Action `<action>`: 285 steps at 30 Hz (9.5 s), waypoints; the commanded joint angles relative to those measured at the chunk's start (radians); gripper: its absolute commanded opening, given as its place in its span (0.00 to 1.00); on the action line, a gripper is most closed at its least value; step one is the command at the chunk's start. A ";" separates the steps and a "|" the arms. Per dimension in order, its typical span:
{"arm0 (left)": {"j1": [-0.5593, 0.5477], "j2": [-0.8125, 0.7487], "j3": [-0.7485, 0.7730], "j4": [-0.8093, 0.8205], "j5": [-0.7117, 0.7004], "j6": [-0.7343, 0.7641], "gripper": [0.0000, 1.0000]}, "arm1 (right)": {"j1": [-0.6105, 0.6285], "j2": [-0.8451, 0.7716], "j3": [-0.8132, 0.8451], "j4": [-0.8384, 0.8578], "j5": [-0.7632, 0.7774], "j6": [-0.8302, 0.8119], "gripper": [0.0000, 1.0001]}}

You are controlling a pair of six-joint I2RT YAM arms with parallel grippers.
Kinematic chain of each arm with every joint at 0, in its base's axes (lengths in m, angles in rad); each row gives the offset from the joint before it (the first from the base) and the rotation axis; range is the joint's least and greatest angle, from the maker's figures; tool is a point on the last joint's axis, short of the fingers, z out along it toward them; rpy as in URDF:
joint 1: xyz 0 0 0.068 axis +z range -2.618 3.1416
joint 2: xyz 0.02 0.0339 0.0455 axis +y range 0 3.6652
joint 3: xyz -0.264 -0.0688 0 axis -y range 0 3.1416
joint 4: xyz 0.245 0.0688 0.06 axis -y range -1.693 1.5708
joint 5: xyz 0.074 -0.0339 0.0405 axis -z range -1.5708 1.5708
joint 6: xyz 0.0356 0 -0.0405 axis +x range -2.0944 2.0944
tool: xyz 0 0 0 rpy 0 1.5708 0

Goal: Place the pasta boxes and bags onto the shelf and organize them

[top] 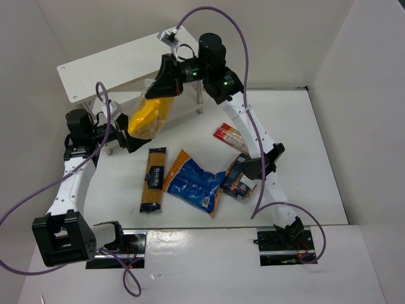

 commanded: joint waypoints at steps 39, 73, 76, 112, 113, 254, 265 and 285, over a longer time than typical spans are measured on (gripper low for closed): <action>-0.013 0.105 0.165 -0.434 0.380 0.471 0.86 | 0.044 0.007 0.102 0.051 0.047 -0.021 0.00; 0.320 0.059 0.303 -0.849 0.522 0.744 0.00 | -0.020 -0.147 -0.108 -0.250 0.281 -0.420 0.00; 0.320 0.035 0.312 -0.858 0.522 0.735 0.00 | -0.020 -0.147 -0.129 -0.259 0.290 -0.443 0.00; 0.372 0.012 0.728 -0.973 0.522 0.760 0.00 | 0.056 -0.059 0.073 -0.380 0.630 -0.698 0.00; 0.372 0.012 0.728 -0.973 0.522 0.760 0.00 | 0.056 -0.058 0.084 -0.371 0.630 -0.698 0.00; 0.204 0.934 2.227 -0.740 -0.354 -0.021 0.00 | 0.144 -0.252 -0.085 -0.888 0.675 -1.057 0.99; 0.144 0.943 2.227 -0.824 -0.574 -0.067 0.00 | 0.144 -0.252 -0.085 -0.888 0.666 -1.048 0.99; 0.011 0.915 2.087 -0.973 -0.731 -0.188 0.00 | 0.144 -0.261 -0.085 -0.888 0.656 -1.048 0.99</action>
